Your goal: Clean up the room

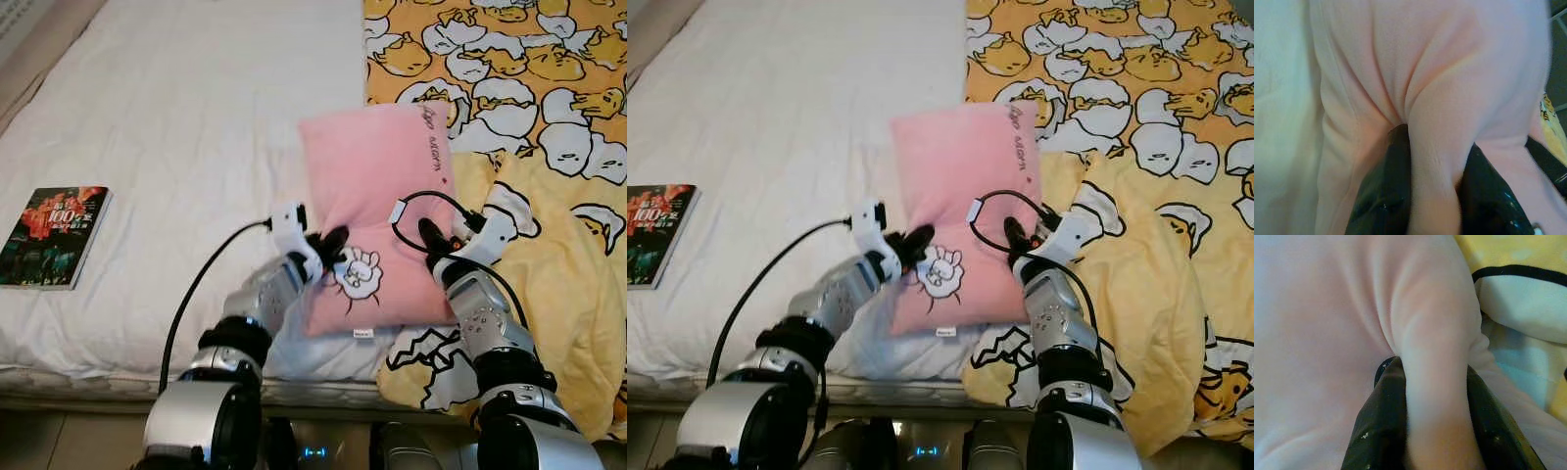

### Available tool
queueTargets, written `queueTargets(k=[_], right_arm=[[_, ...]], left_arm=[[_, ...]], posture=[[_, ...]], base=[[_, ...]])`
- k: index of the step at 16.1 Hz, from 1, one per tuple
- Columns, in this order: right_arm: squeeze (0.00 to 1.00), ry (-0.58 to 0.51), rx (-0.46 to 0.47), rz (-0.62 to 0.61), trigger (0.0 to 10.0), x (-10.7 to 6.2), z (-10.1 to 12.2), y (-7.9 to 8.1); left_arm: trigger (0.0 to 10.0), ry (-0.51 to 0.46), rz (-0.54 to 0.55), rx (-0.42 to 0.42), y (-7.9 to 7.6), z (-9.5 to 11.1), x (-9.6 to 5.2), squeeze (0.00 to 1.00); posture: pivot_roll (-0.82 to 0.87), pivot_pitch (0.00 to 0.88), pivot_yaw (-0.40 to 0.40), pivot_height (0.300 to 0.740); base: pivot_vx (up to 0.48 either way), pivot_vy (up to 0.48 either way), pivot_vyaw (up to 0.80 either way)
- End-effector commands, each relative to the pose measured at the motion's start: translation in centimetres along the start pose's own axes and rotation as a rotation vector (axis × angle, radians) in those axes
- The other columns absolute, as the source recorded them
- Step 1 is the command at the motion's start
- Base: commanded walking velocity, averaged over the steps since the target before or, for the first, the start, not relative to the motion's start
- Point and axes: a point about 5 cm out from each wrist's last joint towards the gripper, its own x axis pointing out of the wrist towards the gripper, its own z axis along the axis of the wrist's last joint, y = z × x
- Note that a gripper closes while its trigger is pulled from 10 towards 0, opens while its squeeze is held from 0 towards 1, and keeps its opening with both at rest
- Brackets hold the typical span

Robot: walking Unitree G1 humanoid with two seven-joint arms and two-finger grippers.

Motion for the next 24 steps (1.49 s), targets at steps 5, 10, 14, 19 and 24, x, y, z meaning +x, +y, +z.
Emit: queueTargets(k=[5,10,14,19,24], right_arm=[[0.0,0.072,-0.003,-0.023,0.0,0.5,-2.1,1.1],[0.0,-0.226,-0.076,0.169,0.0,2.0,5.2,7.6],[0.0,-0.324,-0.454,0.167,2.8,0.6,4.5,8.4],[0.0,-0.335,-0.502,0.088,10.0,-0.7,2.8,7.1],[0.0,-0.327,-0.514,0.022,10.0,-0.8,3.0,5.5]], left_arm=[[0.0,-0.046,0.033,0.083,0.3,1.7,0.1,0.0],[0.0,-0.35,-0.029,0.535,-1.9,11.6,-1.8,0.0],[10.0,-0.412,0.011,0.686,-1.8,12.4,-3.1,0.0],[10.0,-0.425,0.021,0.746,-1.4,11.8,-3.8,0.0],[10.0,-0.395,0.052,0.708,-1.1,11.2,-3.2,0.0]], posture=[[-0.15,0.0,0.083,0.736],[-0.14,0.0,0.097,0.736],[-0.14,0.0,0.097,0.736],[-0.16,0.0,0.107,0.736],[-0.2,0.0,0.12,0.736]], base=[[0.0,0.0,0.0],[0.0,0.0,0.0],[0.0,0.0,0.0],[0.0,0.192,0.0],[0.0,0.48,0.0]])
